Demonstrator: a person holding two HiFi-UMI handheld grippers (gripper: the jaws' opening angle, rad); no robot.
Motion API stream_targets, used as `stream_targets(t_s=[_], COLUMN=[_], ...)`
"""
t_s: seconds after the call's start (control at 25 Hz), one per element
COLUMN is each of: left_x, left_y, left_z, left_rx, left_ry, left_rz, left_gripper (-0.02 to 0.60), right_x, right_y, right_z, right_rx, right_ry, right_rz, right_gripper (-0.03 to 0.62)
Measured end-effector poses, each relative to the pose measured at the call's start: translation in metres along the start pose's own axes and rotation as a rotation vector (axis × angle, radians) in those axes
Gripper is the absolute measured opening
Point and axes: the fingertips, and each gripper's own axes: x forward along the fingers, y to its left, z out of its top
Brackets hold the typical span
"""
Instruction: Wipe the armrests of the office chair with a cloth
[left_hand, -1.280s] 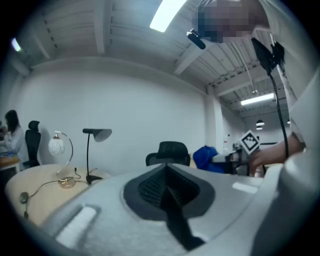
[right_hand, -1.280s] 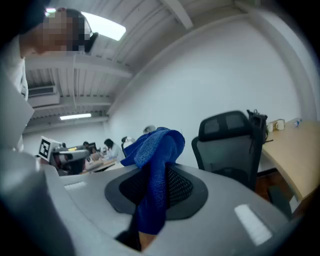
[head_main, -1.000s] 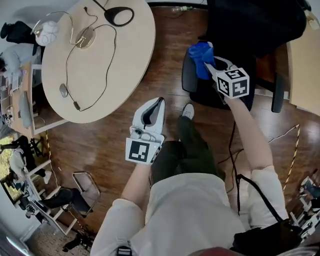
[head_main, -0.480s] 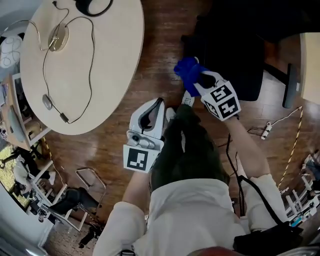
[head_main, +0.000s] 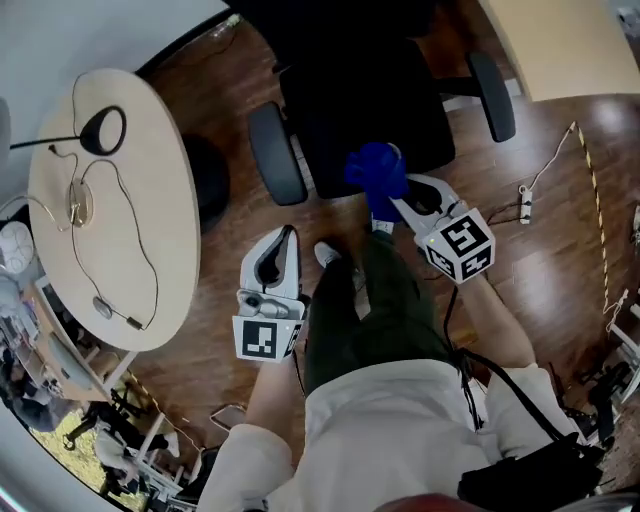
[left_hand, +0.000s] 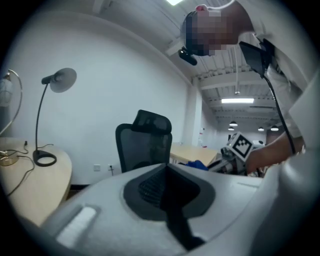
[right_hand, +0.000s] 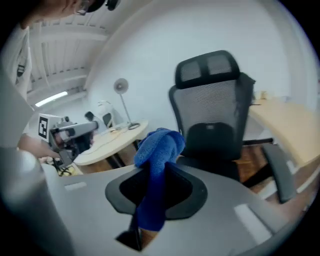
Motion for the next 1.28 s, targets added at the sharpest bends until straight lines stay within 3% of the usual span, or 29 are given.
stream_targets(t_s=[0.12, 0.28, 0.4, 0.48, 0.56, 0.68, 0.8, 0.88, 1.08, 1.28], left_x=[0.045, 0.118, 0.148, 0.154, 0.158, 0.158, 0.158, 0.157, 0.114, 0.036], left_y=[-0.049, -0.096, -0.129, -0.153, -0.163, -0.156, -0.147, -0.138, -0.098, -0.014], left_z=[0.002, -0.014, -0.004, 0.005, 0.001, -0.006, -0.012, -0.016, -0.018, -0.022], left_rx=[0.012, 0.0, -0.127, -0.172, -0.14, -0.12, -0.102, -0.106, -0.105, -0.042], left_ry=[0.003, 0.02, -0.095, -0.162, -0.135, -0.084, -0.055, -0.059, -0.084, -0.071], left_rz=[-0.043, -0.05, -0.105, -0.175, -0.187, -0.158, -0.136, -0.11, -0.004, 0.083], left_gripper=[0.002, 0.002, 0.002, 0.002, 0.002, 0.002, 0.002, 0.002, 0.002, 0.002], right_x=[-0.06, -0.07, -0.033, -0.014, -0.018, -0.064, -0.118, -0.133, -0.111, -0.039], right_y=[-0.15, -0.317, -0.396, -0.412, -0.403, -0.359, -0.307, -0.284, -0.177, -0.023], right_z=[-0.001, 0.003, -0.003, -0.016, -0.024, -0.059, -0.108, -0.116, -0.015, 0.047], right_rx=[0.027, 0.033, 0.058, 0.114, 0.132, 0.054, 0.087, 0.096, -0.081, -0.066], right_ry=[0.036, 0.096, 0.198, 0.245, 0.23, 0.223, 0.197, 0.125, -0.225, -0.378], right_rz=[-0.197, -0.345, -0.354, -0.292, -0.257, -0.272, -0.296, -0.293, -0.144, 0.012], right_gripper=[0.074, 0.074, 0.074, 0.074, 0.074, 0.074, 0.074, 0.074, 0.075, 0.075])
